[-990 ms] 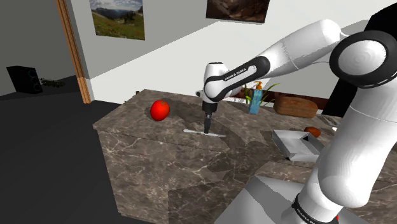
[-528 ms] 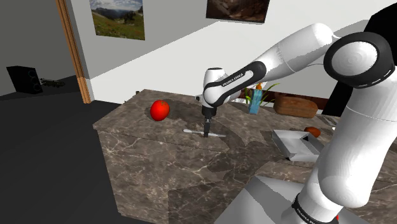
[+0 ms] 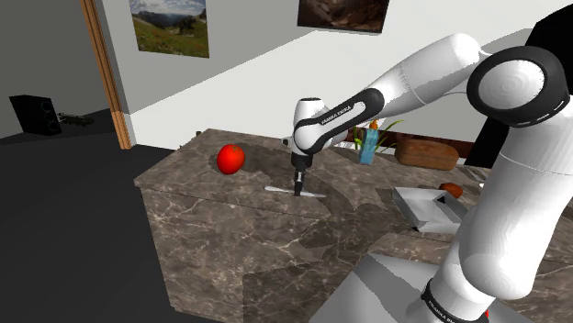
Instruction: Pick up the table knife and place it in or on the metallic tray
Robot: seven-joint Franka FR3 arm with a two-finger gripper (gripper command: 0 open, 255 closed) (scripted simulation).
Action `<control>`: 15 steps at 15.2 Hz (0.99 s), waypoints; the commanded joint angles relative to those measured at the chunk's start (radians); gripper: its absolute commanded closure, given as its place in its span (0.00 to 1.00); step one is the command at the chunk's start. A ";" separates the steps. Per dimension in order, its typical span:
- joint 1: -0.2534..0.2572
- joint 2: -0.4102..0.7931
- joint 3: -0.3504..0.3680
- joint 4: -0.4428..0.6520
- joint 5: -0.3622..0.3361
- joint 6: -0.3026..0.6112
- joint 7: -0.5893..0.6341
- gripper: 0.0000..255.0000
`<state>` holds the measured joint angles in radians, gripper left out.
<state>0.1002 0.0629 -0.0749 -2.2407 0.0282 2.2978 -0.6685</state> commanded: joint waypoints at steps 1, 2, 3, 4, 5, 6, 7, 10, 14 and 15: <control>0.000 0.000 0.000 0.000 0.000 0.000 0.000 1.00; 0.000 0.000 0.000 0.000 0.000 0.000 0.000 1.00; 0.000 0.000 0.000 0.000 0.000 0.000 0.000 1.00; 0.000 0.000 0.000 0.000 0.000 0.000 0.000 1.00; 0.000 0.000 0.000 0.000 0.000 0.000 0.000 1.00; 0.000 0.000 0.000 0.000 0.000 0.000 0.000 1.00; 0.000 -0.008 0.000 0.005 -0.001 -0.013 0.001 1.00; 0.000 -0.031 0.000 0.021 -0.004 -0.052 0.004 1.00; 0.000 -0.059 0.000 0.045 -0.008 -0.105 0.007 1.00; 0.000 -0.066 0.000 0.052 -0.009 -0.118 0.007 1.00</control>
<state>0.1012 0.0036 -0.0746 -2.1986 0.0206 2.1972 -0.6607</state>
